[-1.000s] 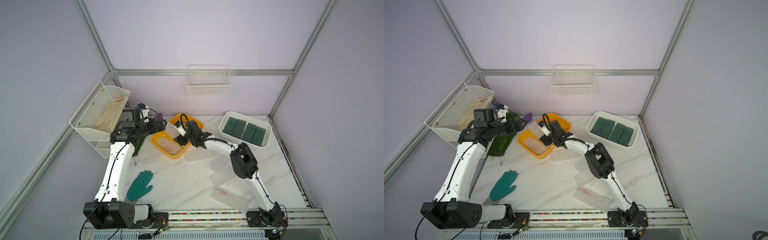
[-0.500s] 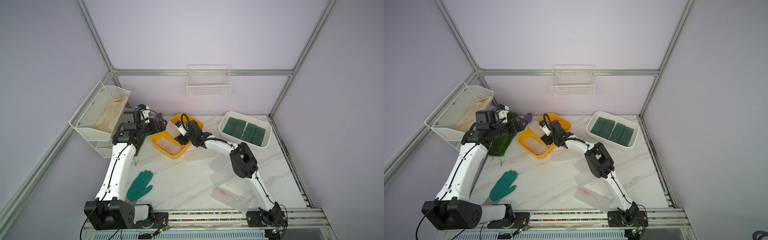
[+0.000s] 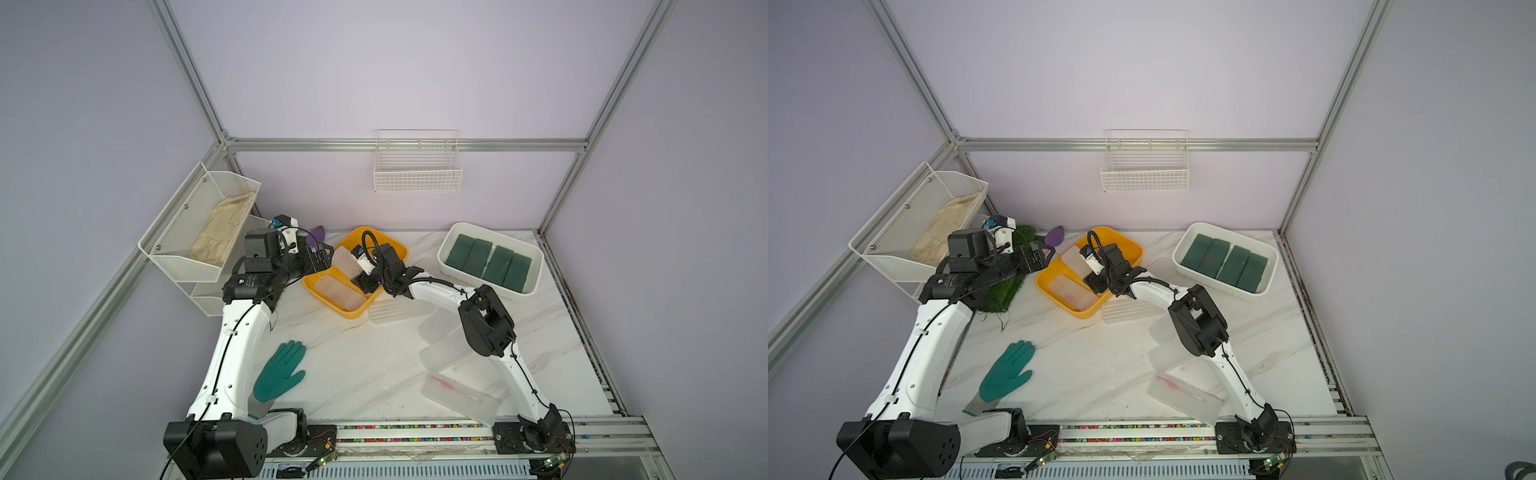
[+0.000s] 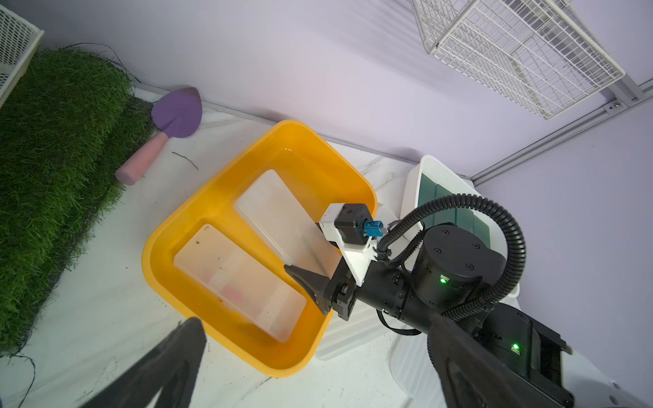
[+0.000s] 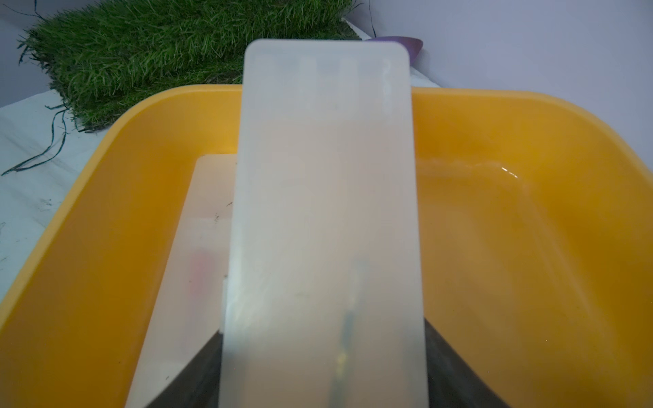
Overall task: Place the pencil cases by color into the storage box
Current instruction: Place the pencil case at the storage box.
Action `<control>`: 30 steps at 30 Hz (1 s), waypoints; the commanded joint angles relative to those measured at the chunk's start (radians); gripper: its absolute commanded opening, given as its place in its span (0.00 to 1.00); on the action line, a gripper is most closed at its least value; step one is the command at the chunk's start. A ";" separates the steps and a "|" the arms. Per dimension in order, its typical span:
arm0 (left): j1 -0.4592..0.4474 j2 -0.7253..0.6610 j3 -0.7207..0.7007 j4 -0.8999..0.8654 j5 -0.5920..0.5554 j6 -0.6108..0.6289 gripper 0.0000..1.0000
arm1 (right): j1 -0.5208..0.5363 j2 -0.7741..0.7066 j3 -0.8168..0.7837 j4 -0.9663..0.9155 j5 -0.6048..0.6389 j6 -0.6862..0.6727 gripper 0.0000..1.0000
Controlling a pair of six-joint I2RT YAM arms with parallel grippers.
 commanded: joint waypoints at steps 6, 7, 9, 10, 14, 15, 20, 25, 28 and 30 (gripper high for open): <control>0.002 -0.027 -0.043 0.036 0.002 0.033 1.00 | -0.001 0.036 0.115 -0.057 0.020 -0.033 0.66; 0.003 -0.026 -0.043 0.036 0.002 0.033 1.00 | -0.001 0.043 0.126 -0.070 0.024 -0.036 0.66; 0.003 -0.023 -0.043 0.036 0.003 0.034 1.00 | 0.000 0.062 0.156 -0.096 0.030 -0.040 0.66; 0.003 -0.022 -0.042 0.036 0.005 0.035 1.00 | -0.001 0.070 0.168 -0.108 0.033 -0.043 0.66; 0.003 -0.014 -0.042 0.036 0.008 0.035 1.00 | 0.000 0.098 0.205 -0.147 0.034 -0.049 0.66; 0.002 -0.012 -0.041 0.036 0.007 0.034 1.00 | 0.000 0.103 0.211 -0.153 0.034 -0.048 0.66; 0.002 -0.002 -0.039 0.036 0.006 0.038 1.00 | 0.000 0.146 0.274 -0.202 0.042 -0.060 0.67; 0.002 0.008 -0.030 0.036 0.011 0.033 1.00 | 0.000 0.214 0.378 -0.270 0.053 -0.075 0.67; 0.002 0.012 -0.031 0.036 0.008 0.034 1.00 | 0.000 0.251 0.436 -0.301 0.058 -0.087 0.67; 0.002 0.013 -0.032 0.036 0.011 0.035 1.00 | -0.001 0.269 0.461 -0.313 0.064 -0.096 0.68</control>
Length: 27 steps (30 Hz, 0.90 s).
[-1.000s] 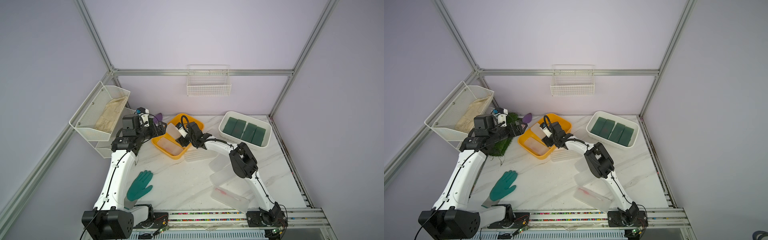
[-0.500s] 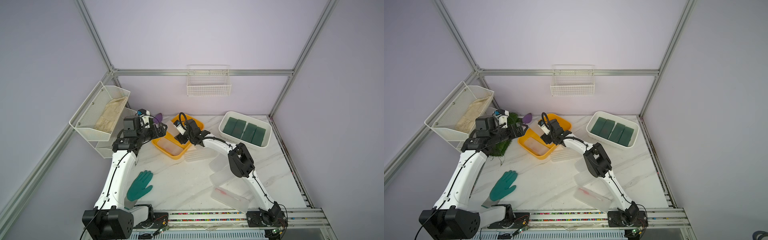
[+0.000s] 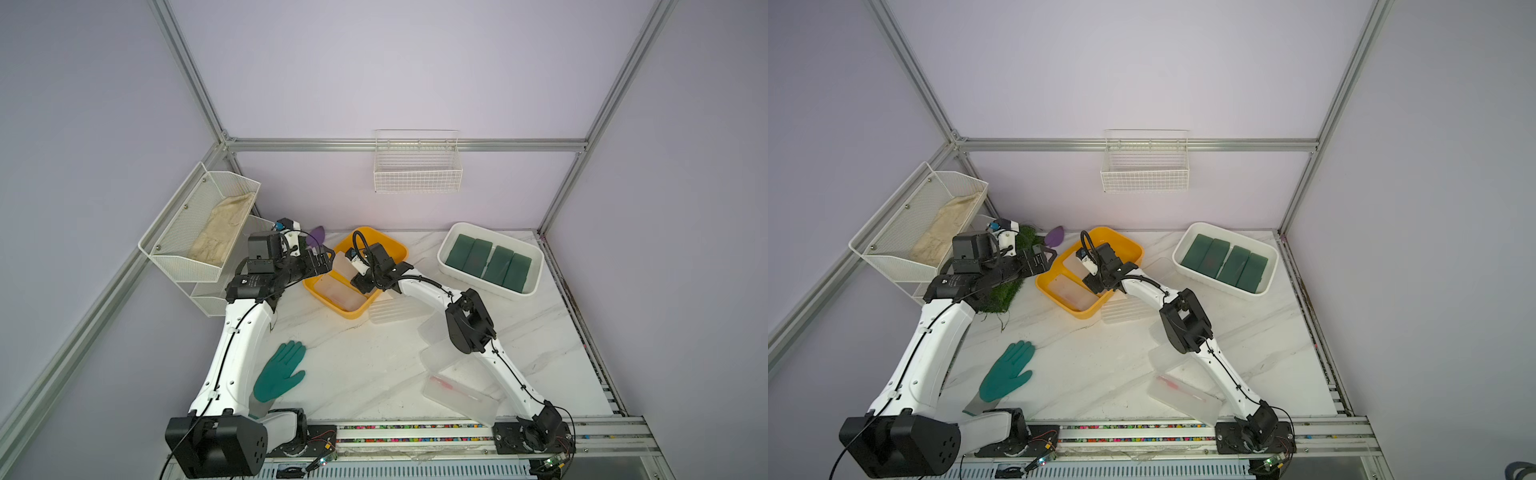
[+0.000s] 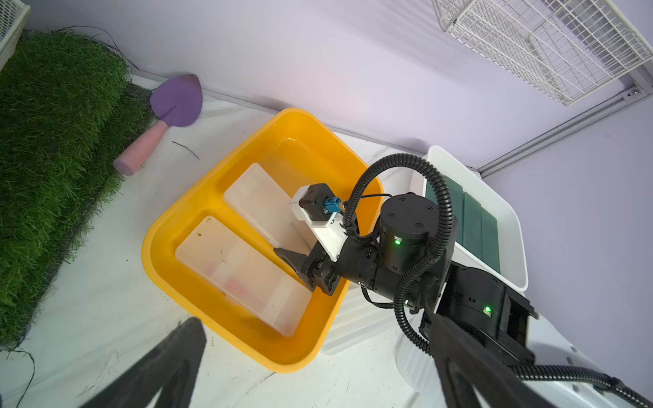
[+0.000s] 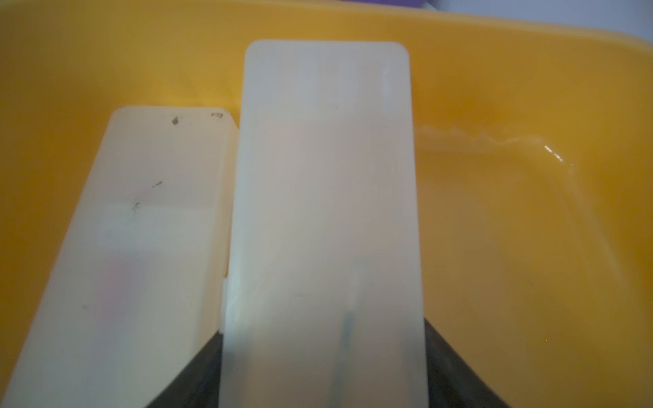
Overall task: Place the pencil cases by color into the storage box
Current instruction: Place the pencil case at the storage box.
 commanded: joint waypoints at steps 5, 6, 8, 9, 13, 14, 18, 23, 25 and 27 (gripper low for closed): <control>0.002 0.010 -0.006 0.032 0.006 0.022 1.00 | 0.000 0.021 0.058 -0.034 0.011 -0.046 0.70; 0.002 0.014 -0.005 0.033 0.006 0.023 1.00 | 0.000 0.022 0.056 -0.037 0.005 -0.051 0.70; 0.002 0.020 -0.006 0.034 0.006 0.022 1.00 | 0.000 0.022 0.051 -0.038 -0.004 -0.054 0.70; 0.002 0.025 -0.006 0.036 0.006 0.020 1.00 | 0.000 0.022 0.048 -0.037 -0.009 -0.053 0.71; 0.002 0.033 -0.003 0.039 0.010 0.018 1.00 | 0.000 0.024 0.047 -0.041 -0.026 -0.051 0.73; 0.002 0.033 -0.004 0.039 0.010 0.017 1.00 | 0.000 0.025 0.047 -0.043 -0.032 -0.051 0.74; 0.002 0.031 -0.004 0.040 0.007 0.018 1.00 | 0.000 0.024 0.046 -0.041 -0.060 -0.043 0.75; 0.002 0.029 -0.005 0.040 0.004 0.019 1.00 | 0.000 0.011 0.039 -0.032 -0.126 -0.027 0.80; 0.002 0.025 -0.004 0.040 0.001 0.017 1.00 | 0.000 0.004 0.039 -0.030 -0.142 -0.021 0.82; 0.002 0.020 -0.003 0.040 0.000 0.016 1.00 | 0.000 -0.009 0.035 -0.021 -0.149 -0.018 0.83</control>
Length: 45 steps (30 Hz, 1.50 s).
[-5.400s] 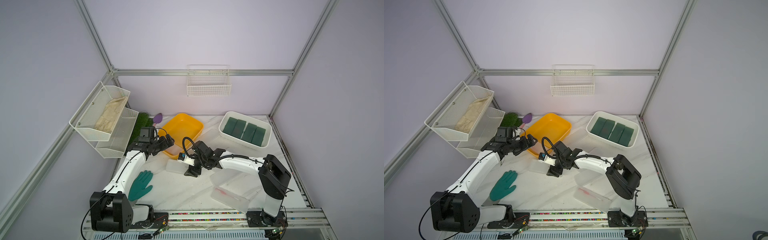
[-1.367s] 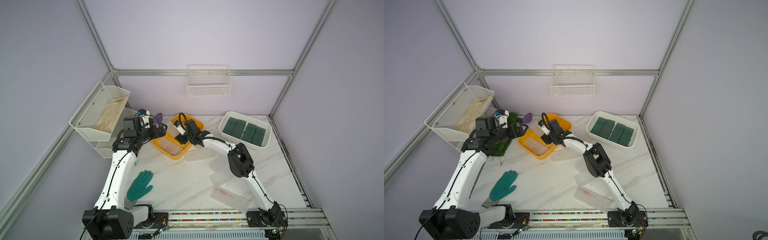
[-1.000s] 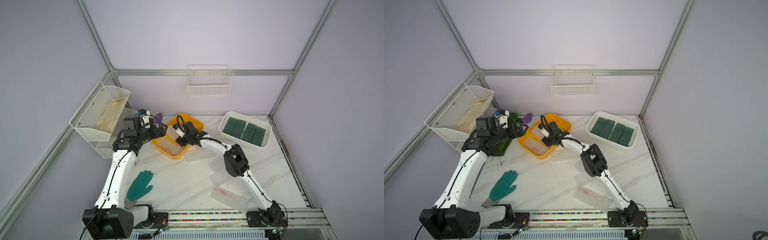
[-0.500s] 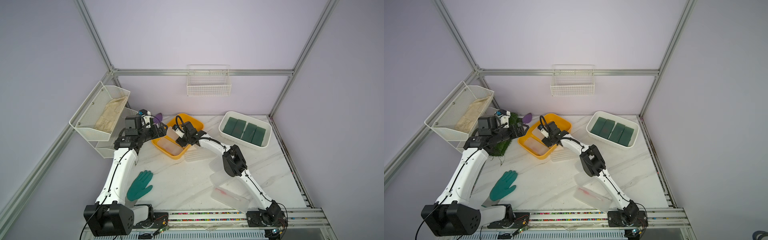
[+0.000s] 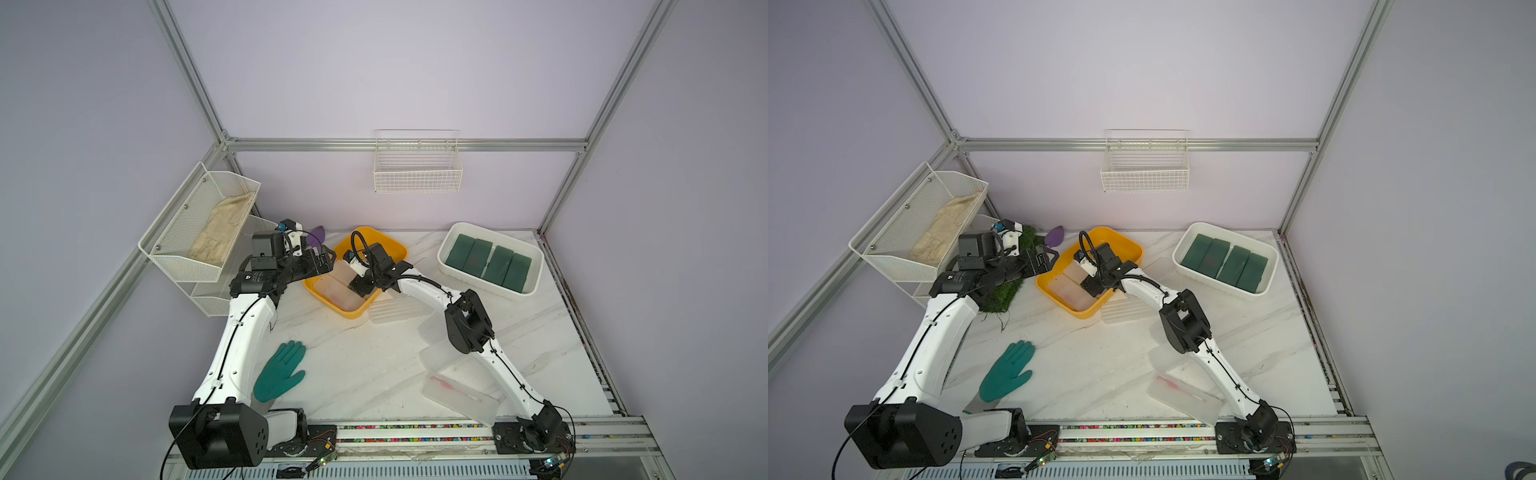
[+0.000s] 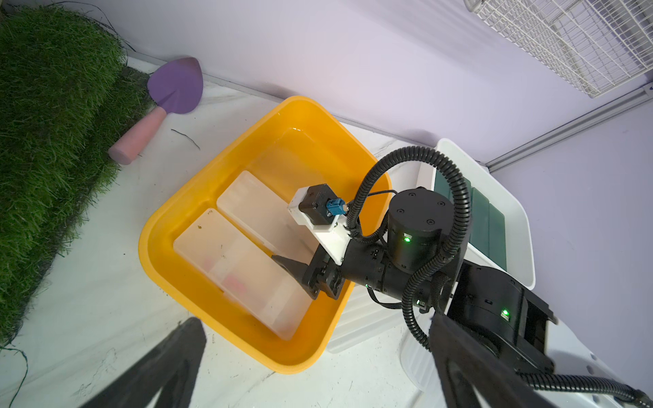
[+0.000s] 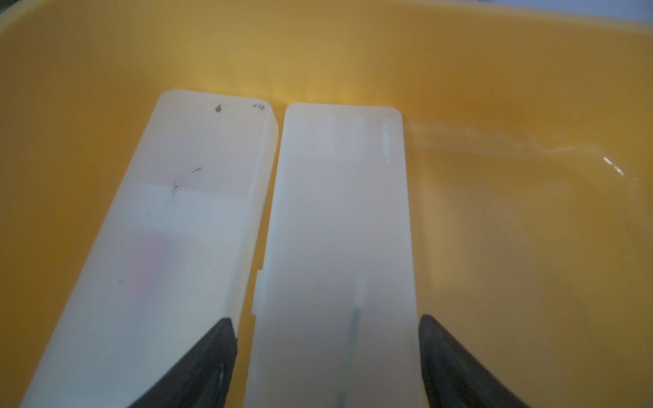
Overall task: Place the pencil cases by color into the storage box
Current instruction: Place the pencil case at the storage box, then pick up the pencil case from the center of the board.
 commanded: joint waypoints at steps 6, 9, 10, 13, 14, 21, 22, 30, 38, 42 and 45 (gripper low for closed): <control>0.002 -0.035 0.002 0.038 0.004 0.005 1.00 | 0.000 -0.096 -0.024 0.092 -0.055 0.038 0.86; 0.002 -0.042 0.004 0.032 0.005 0.005 1.00 | 0.000 -0.150 -0.057 0.140 -0.052 0.060 0.87; 0.002 -0.045 0.004 0.029 0.004 0.003 1.00 | 0.000 -0.169 -0.070 0.155 -0.050 0.064 0.87; 0.002 -0.052 0.009 0.022 0.006 -0.003 1.00 | 0.000 -0.229 -0.115 0.195 -0.042 0.077 0.88; 0.002 -0.055 0.011 0.019 0.008 -0.003 1.00 | 0.000 -0.251 -0.134 0.208 -0.038 0.080 0.88; -0.014 -0.077 0.007 0.005 0.007 0.024 1.00 | -0.011 -0.438 -0.344 0.274 0.036 0.114 0.89; -0.023 -0.080 0.009 0.000 -0.001 0.035 1.00 | -0.017 -0.473 -0.391 0.286 0.042 0.129 0.90; -0.214 -0.083 0.006 -0.013 -0.066 0.168 1.00 | -0.127 -0.767 -0.720 0.267 0.084 0.398 0.90; -0.584 -0.059 -0.065 -0.044 -0.014 0.483 1.00 | -0.269 -1.080 -1.041 0.150 0.138 0.485 0.90; -0.736 -0.058 -0.155 -0.003 -0.046 0.629 1.00 | -0.434 -1.160 -1.129 0.148 0.056 0.604 0.90; -0.803 -0.056 -0.216 0.047 -0.016 0.698 1.00 | -0.527 -1.188 -1.154 0.144 0.054 0.673 0.90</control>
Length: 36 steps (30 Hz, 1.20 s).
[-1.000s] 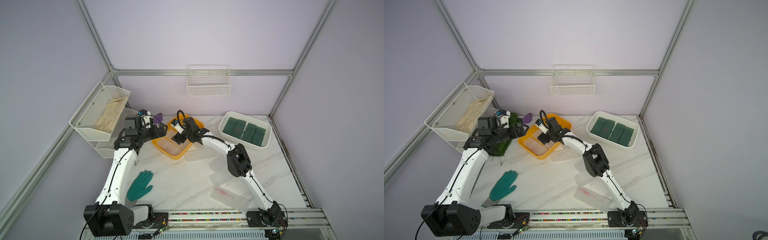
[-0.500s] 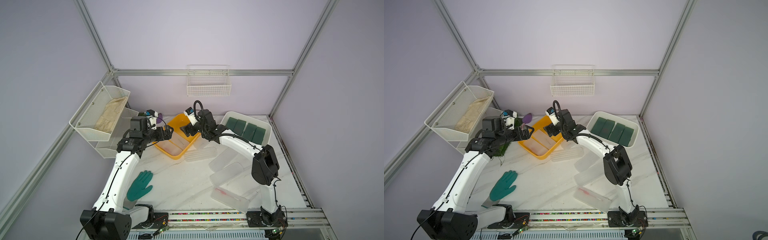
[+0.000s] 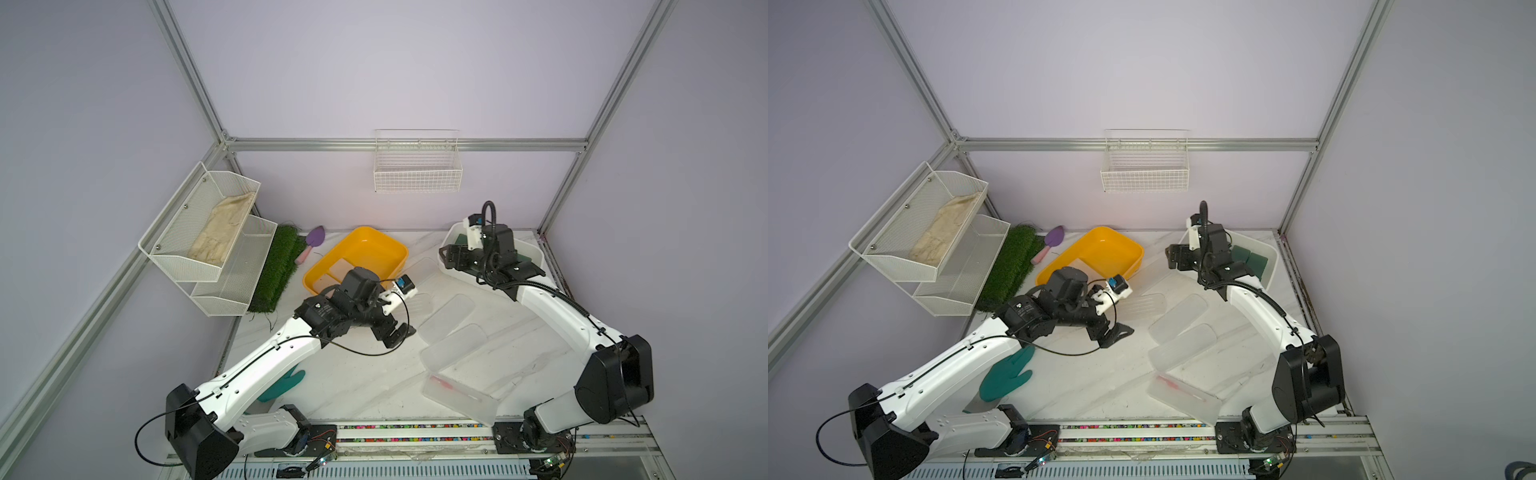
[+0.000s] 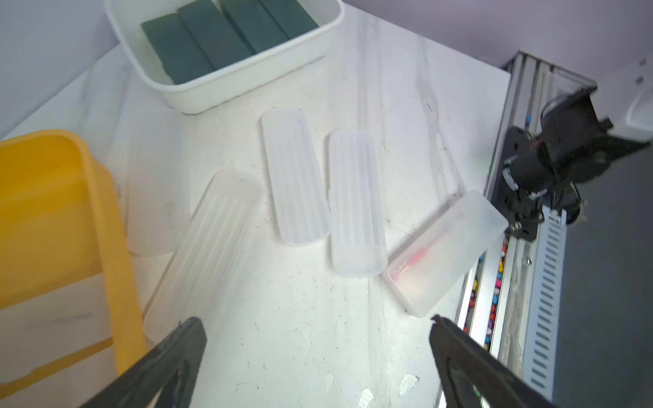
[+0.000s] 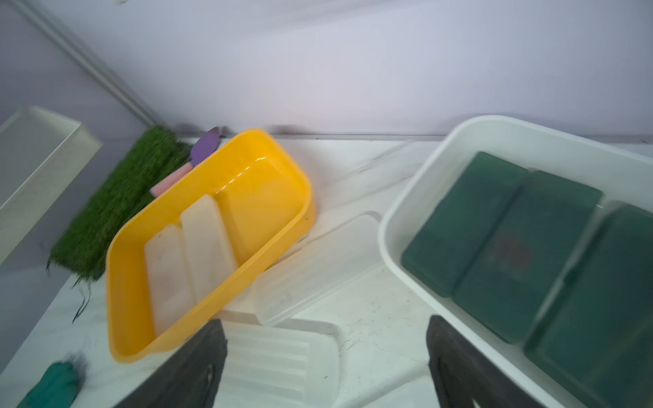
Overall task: Place the pencil cases by color into the storage box
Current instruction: Pick up the pencil case from the center of the board.
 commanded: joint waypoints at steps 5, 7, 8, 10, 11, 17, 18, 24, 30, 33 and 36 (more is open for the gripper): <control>-0.098 -0.008 -0.125 0.171 0.088 0.198 1.00 | -0.185 -0.020 -0.030 -0.020 -0.061 0.196 0.90; -0.126 -0.008 -0.150 0.213 0.088 0.238 1.00 | -0.218 -0.004 -0.023 -0.016 -0.095 0.204 0.90; -0.143 -0.003 -0.164 0.235 0.089 0.261 1.00 | -0.230 0.002 -0.021 -0.011 -0.106 0.205 0.90; -0.175 0.012 -0.182 0.266 0.069 0.311 1.00 | -0.240 0.001 -0.031 0.018 -0.117 0.206 0.90; -0.191 0.025 -0.186 0.276 0.063 0.339 1.00 | -0.242 0.000 -0.036 0.031 -0.120 0.205 0.90; -0.259 0.143 -0.139 0.286 0.041 0.434 1.00 | -0.265 0.012 -0.024 0.053 -0.150 0.197 0.90; -0.269 0.165 -0.129 0.286 0.041 0.445 1.00 | -0.266 0.013 -0.022 0.057 -0.153 0.196 0.91; -0.321 0.288 -0.077 0.251 0.042 0.499 1.00 | -0.295 0.019 -0.016 0.067 -0.177 0.190 0.91; -0.362 0.364 -0.023 0.194 0.025 0.525 1.00 | -0.315 0.026 -0.021 0.092 -0.208 0.196 0.91; -0.373 0.391 -0.001 0.175 0.024 0.524 0.99 | -0.318 0.032 -0.022 0.101 -0.218 0.198 0.91; -0.386 0.417 0.016 0.152 0.009 0.528 0.99 | -0.320 0.035 -0.020 0.102 -0.218 0.197 0.91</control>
